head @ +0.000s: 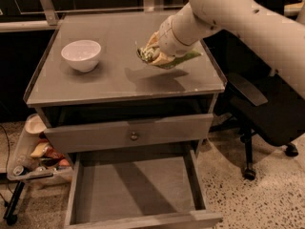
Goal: Pick green jalapeno chip bag from middle drawer and place on counter
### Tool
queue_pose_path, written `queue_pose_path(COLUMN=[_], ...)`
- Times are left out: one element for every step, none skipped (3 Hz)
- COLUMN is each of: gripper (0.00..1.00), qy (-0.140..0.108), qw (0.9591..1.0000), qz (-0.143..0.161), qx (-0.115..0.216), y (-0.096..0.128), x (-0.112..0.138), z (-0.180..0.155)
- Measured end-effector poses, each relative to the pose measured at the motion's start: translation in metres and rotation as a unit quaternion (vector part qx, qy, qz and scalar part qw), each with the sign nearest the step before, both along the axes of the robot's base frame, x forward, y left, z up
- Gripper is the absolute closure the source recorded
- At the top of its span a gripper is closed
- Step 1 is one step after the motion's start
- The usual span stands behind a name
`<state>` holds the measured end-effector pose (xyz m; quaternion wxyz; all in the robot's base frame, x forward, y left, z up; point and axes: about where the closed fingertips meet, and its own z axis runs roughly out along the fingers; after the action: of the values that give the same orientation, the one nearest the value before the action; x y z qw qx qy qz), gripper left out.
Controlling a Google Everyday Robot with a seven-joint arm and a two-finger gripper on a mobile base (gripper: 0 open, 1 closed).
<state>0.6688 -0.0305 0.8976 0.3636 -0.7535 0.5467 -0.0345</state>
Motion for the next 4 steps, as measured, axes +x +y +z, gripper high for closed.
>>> queue_pose_path(gripper=[1.0, 0.82, 0.59, 0.36], qy=[0.025, 0.029, 0.029, 0.029], qw=[0.9992, 0.999, 0.999, 0.999], qz=[0.028, 0.029, 0.029, 0.03], qx=[0.015, 0.015, 0.015, 0.015], y=[0.03, 0.0316, 0.0316, 0.0317], x=[0.0116, 0.0128, 0.0128, 0.0128], z=[-0.0275, -0.0322, -0.0322, -0.0323])
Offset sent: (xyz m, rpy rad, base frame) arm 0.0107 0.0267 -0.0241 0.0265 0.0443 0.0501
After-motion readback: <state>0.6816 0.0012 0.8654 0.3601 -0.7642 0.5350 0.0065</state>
